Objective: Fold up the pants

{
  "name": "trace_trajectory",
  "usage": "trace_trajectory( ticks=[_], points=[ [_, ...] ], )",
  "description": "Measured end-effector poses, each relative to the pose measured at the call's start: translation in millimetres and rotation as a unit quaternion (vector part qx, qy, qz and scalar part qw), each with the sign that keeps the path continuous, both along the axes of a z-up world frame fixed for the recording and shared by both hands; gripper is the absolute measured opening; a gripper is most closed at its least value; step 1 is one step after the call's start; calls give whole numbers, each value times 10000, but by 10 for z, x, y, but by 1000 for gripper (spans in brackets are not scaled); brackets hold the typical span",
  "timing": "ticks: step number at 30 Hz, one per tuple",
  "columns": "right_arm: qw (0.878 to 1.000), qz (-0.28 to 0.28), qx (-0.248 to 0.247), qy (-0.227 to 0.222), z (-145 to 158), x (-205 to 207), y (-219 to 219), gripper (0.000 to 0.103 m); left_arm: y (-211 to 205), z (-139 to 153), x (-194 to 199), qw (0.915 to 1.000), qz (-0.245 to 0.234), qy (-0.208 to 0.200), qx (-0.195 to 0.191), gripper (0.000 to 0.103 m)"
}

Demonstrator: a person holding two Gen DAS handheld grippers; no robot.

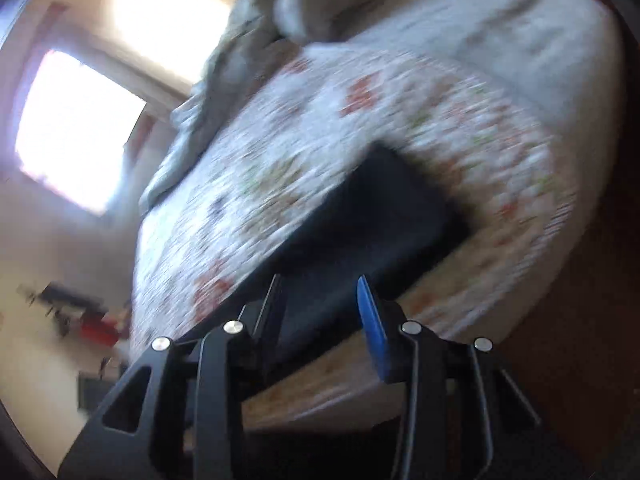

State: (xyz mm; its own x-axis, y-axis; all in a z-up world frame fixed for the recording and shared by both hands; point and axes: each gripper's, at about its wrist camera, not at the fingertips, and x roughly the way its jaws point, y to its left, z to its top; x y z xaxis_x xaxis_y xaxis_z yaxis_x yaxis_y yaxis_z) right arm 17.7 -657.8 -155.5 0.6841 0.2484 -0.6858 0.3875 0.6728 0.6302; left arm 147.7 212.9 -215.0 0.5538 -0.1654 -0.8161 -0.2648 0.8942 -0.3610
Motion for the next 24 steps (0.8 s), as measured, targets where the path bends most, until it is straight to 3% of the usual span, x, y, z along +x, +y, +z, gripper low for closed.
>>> trace_trajectory(
  ticks=[3, 6, 8, 11, 13, 15, 17, 19, 21, 24],
  points=[
    [9973, 637, 319, -203, -148, 262, 535, 38, -291, 82, -28, 9965, -592, -576, -157, 69],
    [9958, 705, 525, -243, -424, 480, 722, 38, -409, -136, 170, 9948, -859, -376, -407, 69],
    [9957, 538, 756, -68, -677, 543, 601, 38, -358, -322, 280, 9967, -716, -127, -348, 69],
    [9959, -47, 903, -4, -875, 397, 128, 21, -242, -558, 341, 9965, -663, 19, -514, 69],
    [9916, -707, 1053, -252, -863, 184, -282, 21, -301, -588, 306, 9959, -833, -84, -338, 74],
    [9797, -1494, 1239, -507, -857, -136, -754, 21, -367, -587, 317, 9944, -1010, -114, -273, 83],
    [9639, -2134, 1426, -707, -872, -411, -1103, 30, -393, -609, 349, 9941, -1050, -80, -274, 87],
    [9518, -2478, 1552, -927, -847, -601, -1279, 31, -425, -617, 350, 9939, -1072, -81, -250, 90],
    [9470, -2523, 1674, -1072, -856, -643, -1313, 49, -418, -618, 353, 9938, -1067, -94, -287, 90],
    [9449, -2423, 1885, -1139, -929, -614, -1263, 52, -393, -625, 330, 9940, -1005, -112, -427, 91]
  ],
)
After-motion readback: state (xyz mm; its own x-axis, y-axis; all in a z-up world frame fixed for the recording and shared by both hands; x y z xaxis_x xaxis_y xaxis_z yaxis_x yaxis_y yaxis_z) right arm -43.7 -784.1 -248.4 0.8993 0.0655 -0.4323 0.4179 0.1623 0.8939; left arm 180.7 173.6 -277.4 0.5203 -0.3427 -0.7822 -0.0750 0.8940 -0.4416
